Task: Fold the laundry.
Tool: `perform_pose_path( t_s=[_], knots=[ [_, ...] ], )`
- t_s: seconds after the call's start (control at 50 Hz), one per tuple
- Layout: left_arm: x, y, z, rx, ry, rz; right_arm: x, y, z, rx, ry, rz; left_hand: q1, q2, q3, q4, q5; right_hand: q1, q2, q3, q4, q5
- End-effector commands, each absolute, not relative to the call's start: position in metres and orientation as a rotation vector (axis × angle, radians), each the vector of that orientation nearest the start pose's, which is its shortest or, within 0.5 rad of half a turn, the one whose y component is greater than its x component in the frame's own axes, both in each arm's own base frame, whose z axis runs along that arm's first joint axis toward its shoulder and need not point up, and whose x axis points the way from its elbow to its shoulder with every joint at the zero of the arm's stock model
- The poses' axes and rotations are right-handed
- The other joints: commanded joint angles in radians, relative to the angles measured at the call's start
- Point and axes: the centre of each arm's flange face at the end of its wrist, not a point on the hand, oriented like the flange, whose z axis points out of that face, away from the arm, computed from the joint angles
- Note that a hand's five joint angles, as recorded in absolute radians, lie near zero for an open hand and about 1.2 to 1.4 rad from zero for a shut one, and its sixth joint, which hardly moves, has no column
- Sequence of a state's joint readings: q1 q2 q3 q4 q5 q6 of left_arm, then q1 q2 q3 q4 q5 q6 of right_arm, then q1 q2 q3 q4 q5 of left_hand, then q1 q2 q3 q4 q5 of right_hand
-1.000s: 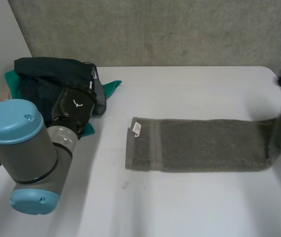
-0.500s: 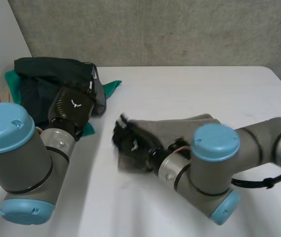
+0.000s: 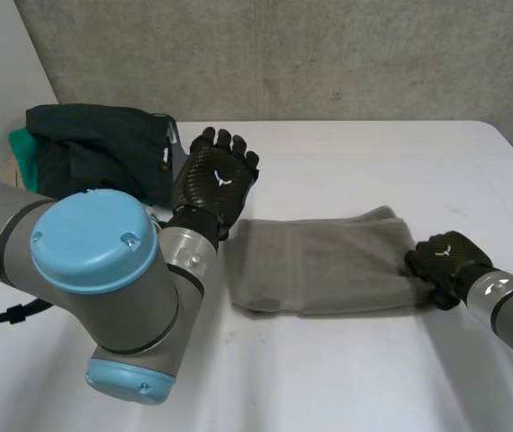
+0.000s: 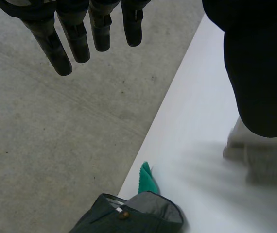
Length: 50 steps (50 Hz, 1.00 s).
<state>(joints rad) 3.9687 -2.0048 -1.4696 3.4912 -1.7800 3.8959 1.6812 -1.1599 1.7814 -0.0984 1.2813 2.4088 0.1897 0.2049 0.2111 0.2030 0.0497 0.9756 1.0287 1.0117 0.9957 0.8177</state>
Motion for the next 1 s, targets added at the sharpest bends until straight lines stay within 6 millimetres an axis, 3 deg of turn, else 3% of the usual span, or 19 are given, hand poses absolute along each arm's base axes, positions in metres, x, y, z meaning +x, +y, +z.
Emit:
perform_pose_path(
  t_s=[0.02, 0.04, 0.12, 0.14, 0.2, 0.26, 0.3, 0.38, 0.4, 0.42, 0.44, 0.46, 0.5, 0.56, 0.6, 0.68, 0.76, 0.86, 1.0],
  knots=[
    [-0.345, -0.212, 0.217, 1.265, 1.699, -2.098, 0.187, -0.31, 0.142, -1.381, 2.421, -1.747, -0.015, -0.03, -0.037, -0.028, -0.05, 0.421, 0.368, 0.385, 0.401, 0.404],
    [-0.344, -0.211, 0.218, 1.263, 1.697, -2.098, 0.19, -0.31, 0.146, -1.374, 2.407, -1.769, -0.015, -0.03, -0.037, -0.028, -0.05, 0.421, 0.368, 0.385, 0.401, 0.404],
    [-0.337, -0.21, 0.231, 1.228, 1.682, -2.121, 0.244, -0.293, 0.176, -1.413, 2.147, -1.919, -0.015, -0.03, -0.037, -0.028, -0.05, 0.421, 0.368, 0.385, 0.401, 0.404],
    [-0.332, -0.211, 0.235, 1.21, 1.679, -2.123, 0.266, -0.282, 0.185, -1.432, 2.03, -1.966, -0.015, -0.03, -0.037, -0.028, -0.05, 0.421, 0.368, 0.385, 0.401, 0.404],
    [-0.324, -0.217, 0.238, 1.176, 1.684, -2.113, 0.297, -0.261, 0.195, -1.464, 1.863, -2.0, -0.015, -0.03, -0.037, -0.028, -0.05, 0.421, 0.368, 0.385, 0.401, 0.404],
    [-0.316, -0.222, 0.24, 1.146, 1.689, -2.103, 0.328, -0.232, 0.192, -1.547, 1.686, -1.97, -0.015, -0.03, -0.037, -0.028, -0.05, 0.421, 0.368, 0.385, 0.401, 0.404],
    [-0.313, -0.223, 0.238, 1.136, 1.707, -2.097, 0.349, -0.208, 0.172, -1.627, 1.581, -1.873, -0.015, -0.03, -0.037, -0.028, -0.05, 0.421, 0.368, 0.385, 0.401, 0.404],
    [-0.312, -0.223, 0.234, 1.111, 1.756, -2.111, 0.373, -0.189, 0.144, -1.728, 1.505, -1.762, -0.015, -0.03, -0.037, -0.028, -0.05, 0.421, 0.368, 0.385, 0.401, 0.404],
    [-0.312, -0.224, 0.234, 1.103, 1.767, -2.115, 0.375, -0.189, 0.144, -1.729, 1.505, -1.759, -0.015, -0.03, -0.037, -0.028, -0.05, 0.282, 0.229, 0.246, 0.262, 0.266],
    [-0.312, -0.225, 0.234, 1.091, 1.778, -2.122, 0.375, -0.189, 0.144, -1.724, 1.514, -1.757, -0.015, -0.03, -0.037, -0.028, -0.05, -0.013, -0.066, -0.049, -0.033, -0.029],
    [-0.312, -0.225, 0.234, 1.081, 1.787, -2.129, 0.375, -0.191, 0.149, -1.693, 1.54, -1.757, -0.015, -0.03, -0.037, -0.028, -0.05, -0.696, -0.749, -0.732, -0.716, -0.712],
    [-0.312, -0.227, 0.236, 1.057, 1.806, -2.149, 0.375, -0.191, 0.151, -1.664, 1.557, -1.754, -0.015, -0.03, -0.037, -0.028, -0.05, -0.801, -0.854, -0.837, -0.821, -0.818],
    [-0.312, -0.228, 0.238, 1.031, 1.825, -2.171, 0.374, -0.192, 0.157, -1.586, 1.591, -1.747, -0.015, -0.03, -0.037, -0.028, -0.05, -0.801, -0.854, -0.837, -0.821, -0.818],
    [-0.316, -0.231, 0.244, 0.985, 1.856, -2.228, 0.359, -0.213, 0.182, -1.347, 1.692, -1.766, -0.015, -0.03, -0.037, -0.028, -0.05, -0.801, -0.854, -0.837, -0.821, -0.818],
    [-0.321, -0.232, 0.248, 0.968, 1.87, -2.265, 0.335, -0.241, 0.205, -1.096, 1.794, -1.779, -0.015, -0.03, -0.037, -0.028, -0.05, -0.801, -0.854, -0.837, -0.821, -0.818],
    [-0.339, -0.232, 0.243, 0.954, 1.946, -2.331, 0.3, -0.265, 0.223, -0.751, 1.911, -1.717, -0.015, -0.03, -0.037, -0.028, -0.05, -0.801, -0.854, -0.837, -0.821, -0.818],
    [-0.368, -0.219, 0.234, 0.998, 2.035, -2.397, 0.279, -0.274, 0.215, -0.608, 2.058, -1.579, -0.011, -0.027, -0.033, -0.025, -0.046, -0.801, -0.854, -0.837, -0.821, -0.818],
    [-0.396, -0.213, 0.195, 1.099, 2.193, -2.298, 0.275, -0.282, 0.193, -0.634, 2.172, -1.482, -0.008, -0.024, -0.03, -0.022, -0.043, -0.801, -0.854, -0.837, -0.821, -0.818],
    [-0.393, -0.218, 0.145, 1.132, 2.324, -2.003, 0.284, -0.297, 0.163, -0.668, 2.211, -1.406, 0.006, -0.009, -0.015, -0.007, -0.028, -0.801, -0.854, -0.837, -0.821, -0.818]
  ],
)
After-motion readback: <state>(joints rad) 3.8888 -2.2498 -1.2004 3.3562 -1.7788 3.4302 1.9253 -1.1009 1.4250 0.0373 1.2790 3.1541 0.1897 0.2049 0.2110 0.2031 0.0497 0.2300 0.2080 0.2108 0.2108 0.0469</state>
